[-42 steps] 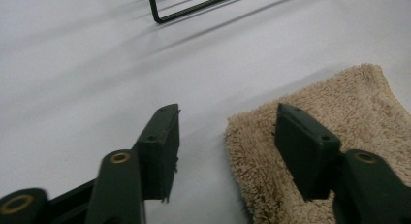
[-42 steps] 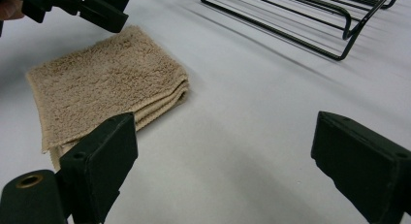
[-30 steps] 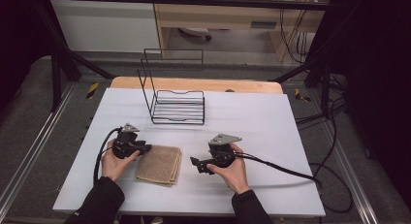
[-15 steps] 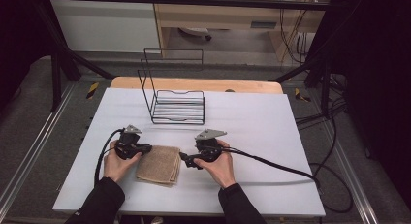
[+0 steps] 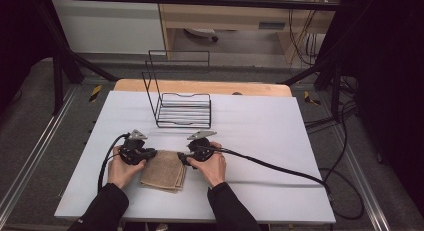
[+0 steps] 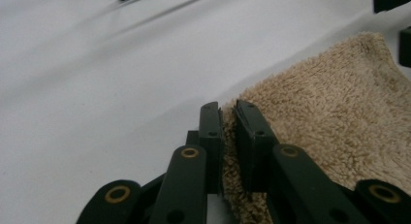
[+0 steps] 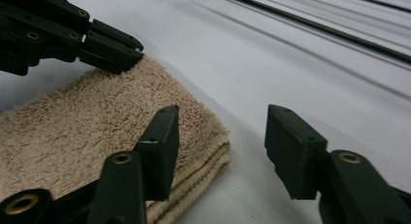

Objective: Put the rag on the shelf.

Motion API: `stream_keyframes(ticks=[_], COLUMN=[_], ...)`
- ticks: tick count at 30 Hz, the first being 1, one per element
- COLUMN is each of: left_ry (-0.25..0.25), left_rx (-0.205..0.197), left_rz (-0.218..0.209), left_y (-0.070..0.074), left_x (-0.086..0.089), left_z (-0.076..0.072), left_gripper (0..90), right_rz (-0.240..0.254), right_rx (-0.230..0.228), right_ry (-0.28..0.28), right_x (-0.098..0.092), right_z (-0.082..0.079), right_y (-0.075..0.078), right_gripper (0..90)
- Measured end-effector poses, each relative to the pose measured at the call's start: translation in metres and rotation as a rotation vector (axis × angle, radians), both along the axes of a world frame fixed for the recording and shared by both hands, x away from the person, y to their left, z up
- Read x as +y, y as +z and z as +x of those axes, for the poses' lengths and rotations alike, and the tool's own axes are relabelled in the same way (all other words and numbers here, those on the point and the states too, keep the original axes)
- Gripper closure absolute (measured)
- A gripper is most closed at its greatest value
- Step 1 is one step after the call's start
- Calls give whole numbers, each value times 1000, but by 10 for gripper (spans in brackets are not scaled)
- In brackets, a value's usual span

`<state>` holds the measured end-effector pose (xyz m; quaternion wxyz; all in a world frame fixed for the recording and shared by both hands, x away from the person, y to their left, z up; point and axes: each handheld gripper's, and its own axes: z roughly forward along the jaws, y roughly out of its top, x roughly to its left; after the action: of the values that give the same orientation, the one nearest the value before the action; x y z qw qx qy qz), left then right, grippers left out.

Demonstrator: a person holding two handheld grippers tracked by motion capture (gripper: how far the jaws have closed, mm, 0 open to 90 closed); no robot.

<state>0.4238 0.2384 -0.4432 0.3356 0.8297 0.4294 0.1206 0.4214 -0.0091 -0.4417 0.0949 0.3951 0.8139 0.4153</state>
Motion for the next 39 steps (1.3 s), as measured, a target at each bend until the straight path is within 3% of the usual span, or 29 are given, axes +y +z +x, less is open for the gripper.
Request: stream_keyframes(ticks=[5,12,17,27,34,39], left_ry=[-3,-1,-4,-15,-5,-5], left_rx=[-2,-11,-12,-6,14,-15], left_rz=[2,17,13,12,-30,-74], left_y=[0,0,0,1,2,13], left_x=[0,-1,0,-1,4,9], left_z=[0,0,0,0,0,-4], left_gripper=[809,783,768,829,859,863], right_rz=[-24,17,30,54,58,73], right_rx=[56,136,156,157,130,103], right_ry=[10,2,-8,-24,-19,-16], right_x=[1,4,4,5,5,4], right_z=[1,0,2,2,-2,-7], right_y=[-6,-9,-9,-13,-11,-6], right_gripper=[577,664,675,834,853,854])
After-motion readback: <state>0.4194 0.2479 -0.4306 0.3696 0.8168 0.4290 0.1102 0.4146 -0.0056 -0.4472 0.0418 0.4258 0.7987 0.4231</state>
